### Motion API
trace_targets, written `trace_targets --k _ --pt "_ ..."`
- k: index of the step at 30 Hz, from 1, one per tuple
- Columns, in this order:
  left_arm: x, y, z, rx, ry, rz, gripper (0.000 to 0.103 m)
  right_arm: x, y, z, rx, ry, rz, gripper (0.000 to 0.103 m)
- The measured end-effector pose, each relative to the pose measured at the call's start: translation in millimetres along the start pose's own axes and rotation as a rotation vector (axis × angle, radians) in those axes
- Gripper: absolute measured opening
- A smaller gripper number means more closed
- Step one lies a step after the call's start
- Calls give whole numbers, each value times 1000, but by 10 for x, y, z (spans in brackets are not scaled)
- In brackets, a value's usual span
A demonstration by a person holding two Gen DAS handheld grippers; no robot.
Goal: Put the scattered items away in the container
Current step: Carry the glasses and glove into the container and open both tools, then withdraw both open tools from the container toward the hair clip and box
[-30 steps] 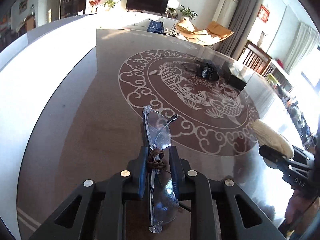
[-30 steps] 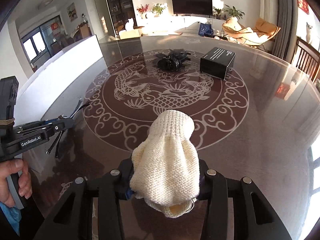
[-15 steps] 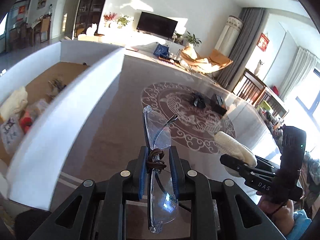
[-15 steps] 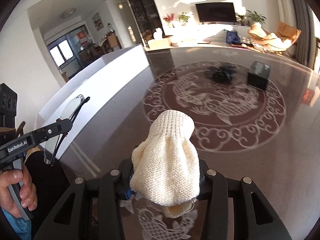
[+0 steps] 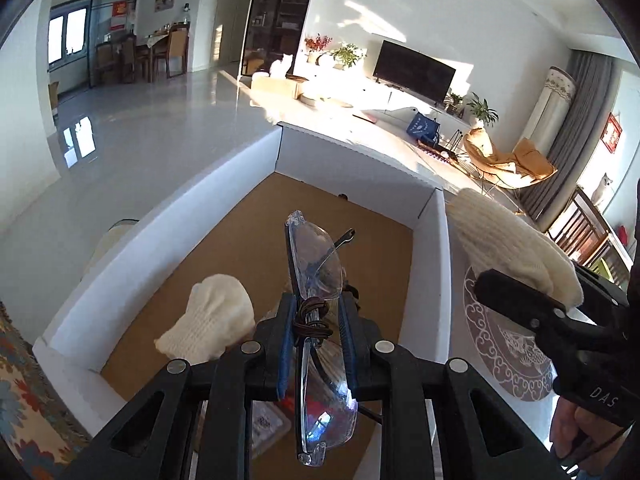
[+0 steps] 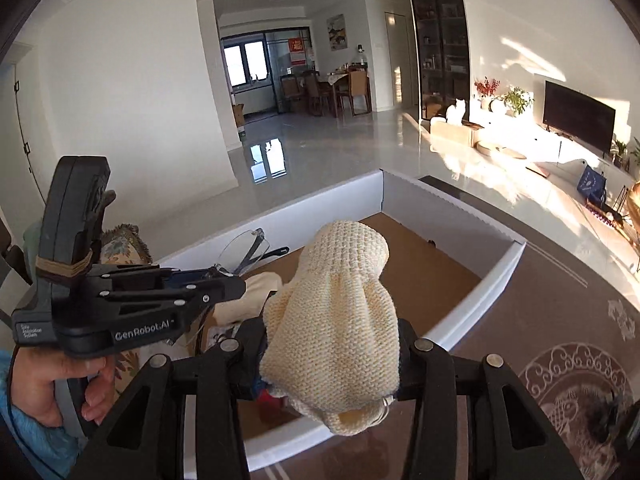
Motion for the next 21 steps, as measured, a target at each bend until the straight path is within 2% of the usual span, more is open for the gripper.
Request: trace_targets --k 4,5,6,7,8,12,15,19,20,21 --pt "18 -134 457 -95 -51 -14 29 248 -232 499 -49 46 36 50" --pt "21 -142 577 -124 -78 -14 46 345 -251 615 -72 40 73 62" --pt "18 -147 679 -145 -103 -17 69 450 -256 728 -99 33 116 84" --pt "5 -138 747 -152 -115 -24 75 544 -253 809 -118 26 157 93" --pt "-9 -127 763 -146 -115 -32 76 614 -246 846 -121 21 187 96" --pt "-22 -26 527 -80 -119 -44 76 750 -198 640 -47 13 234 96" --pt "128 62 165 -13 -86 -27 76 787 -6 212 46 39 235 97" --pt "646 206 -392 73 9 63 76 895 559 -422 97 114 246 99" --pt "807 251 -519 87 39 88 80 943 747 -581 90 152 240 99" --pt "977 340 -631 94 74 108 91 1003 950 -741 76 198 232 99"
Point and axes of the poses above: each gripper's, at about its wrist camera, not at the fingertips, and z roughly the way its jaws point, x to its right, y to its underside, the point moved 1 cm from there along z, roughly the way its jaws point, and after that the axes turned 14 degrees about -y, right-handed, at the moved point
